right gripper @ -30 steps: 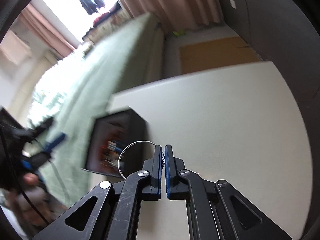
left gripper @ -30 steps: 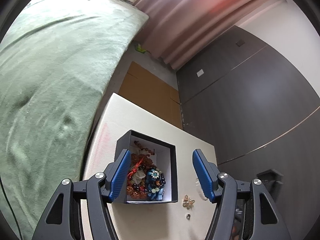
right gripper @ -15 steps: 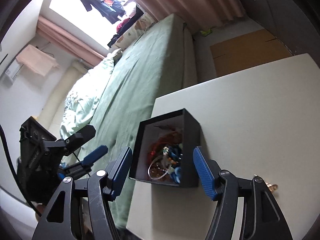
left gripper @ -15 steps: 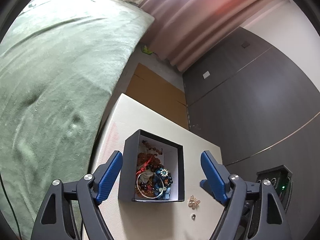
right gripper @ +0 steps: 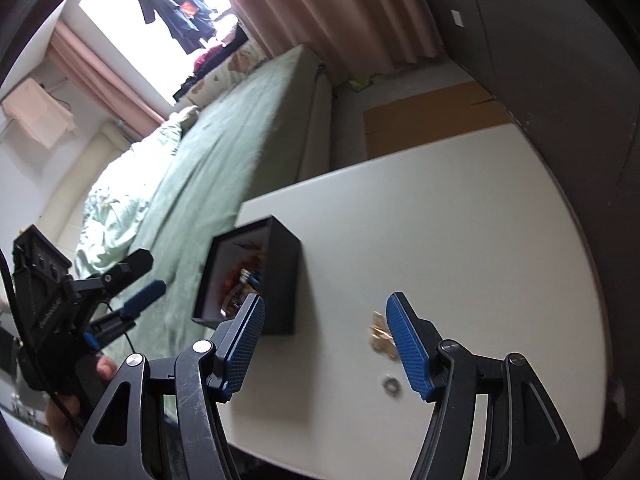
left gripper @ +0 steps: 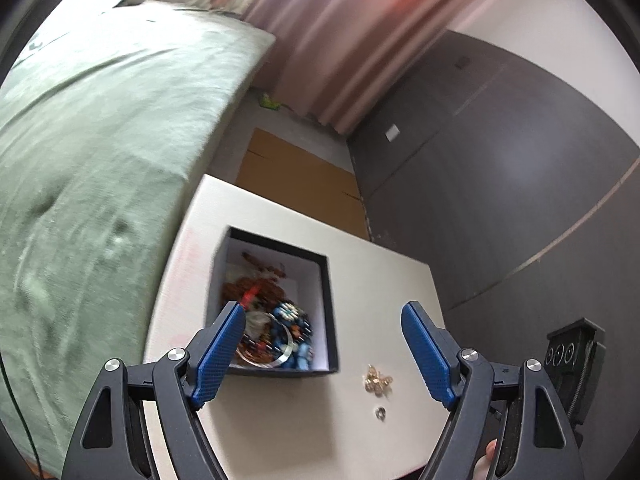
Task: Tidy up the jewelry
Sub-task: 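Carry the silver hoop over the black box and open the right gripper, then grasp the small silver ring with the left gripper and drop it into the box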
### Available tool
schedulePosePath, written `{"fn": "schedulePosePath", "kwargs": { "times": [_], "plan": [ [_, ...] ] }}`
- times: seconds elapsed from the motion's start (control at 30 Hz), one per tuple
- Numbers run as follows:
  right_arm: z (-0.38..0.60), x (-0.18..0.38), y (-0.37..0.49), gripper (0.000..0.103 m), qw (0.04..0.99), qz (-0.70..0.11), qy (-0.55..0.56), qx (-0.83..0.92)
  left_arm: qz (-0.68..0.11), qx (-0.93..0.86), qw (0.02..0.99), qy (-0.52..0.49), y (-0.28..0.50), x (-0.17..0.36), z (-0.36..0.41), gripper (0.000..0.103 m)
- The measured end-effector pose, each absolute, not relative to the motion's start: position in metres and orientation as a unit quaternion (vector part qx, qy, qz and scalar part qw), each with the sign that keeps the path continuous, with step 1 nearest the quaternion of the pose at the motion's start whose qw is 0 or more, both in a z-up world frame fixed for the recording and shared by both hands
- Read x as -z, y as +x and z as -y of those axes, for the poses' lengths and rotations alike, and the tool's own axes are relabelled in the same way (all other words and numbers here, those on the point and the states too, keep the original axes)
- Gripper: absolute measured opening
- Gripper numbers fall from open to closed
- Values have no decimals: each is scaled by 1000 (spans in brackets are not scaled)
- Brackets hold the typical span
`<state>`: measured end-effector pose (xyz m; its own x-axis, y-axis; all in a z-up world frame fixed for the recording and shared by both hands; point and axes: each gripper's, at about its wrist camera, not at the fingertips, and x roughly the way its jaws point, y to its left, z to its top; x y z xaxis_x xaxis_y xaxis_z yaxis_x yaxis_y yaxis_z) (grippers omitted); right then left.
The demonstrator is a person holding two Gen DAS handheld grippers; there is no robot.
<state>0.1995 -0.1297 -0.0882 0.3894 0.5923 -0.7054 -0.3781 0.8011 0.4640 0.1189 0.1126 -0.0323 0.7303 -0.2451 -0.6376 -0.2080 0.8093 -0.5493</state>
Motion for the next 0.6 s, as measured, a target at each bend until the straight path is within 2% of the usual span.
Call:
{"fn": "schedulePosePath", "kwargs": {
  "times": [0.07, 0.1, 0.17, 0.43, 0.6],
  "plan": [
    [140, 91, 198, 67, 826, -477, 109, -282, -376, 25, 879, -293, 121, 33, -98, 81],
    [145, 91, 198, 75, 825, -480, 110, -278, -379, 28, 880, -285, 122, 34, -92, 81],
    [156, 93, 197, 81, 825, -485, 113, -266, -390, 37, 881, -264, 124, 36, -76, 81],
    [205, 96, 193, 82, 830, -505, 113, -206, -433, 73, 878, -188, 132, 56, -10, 80],
    [228, 98, 193, 98, 826, -513, 125, -197, -459, 84, 870, -157, 138, 73, 20, 74]
  ]
}}
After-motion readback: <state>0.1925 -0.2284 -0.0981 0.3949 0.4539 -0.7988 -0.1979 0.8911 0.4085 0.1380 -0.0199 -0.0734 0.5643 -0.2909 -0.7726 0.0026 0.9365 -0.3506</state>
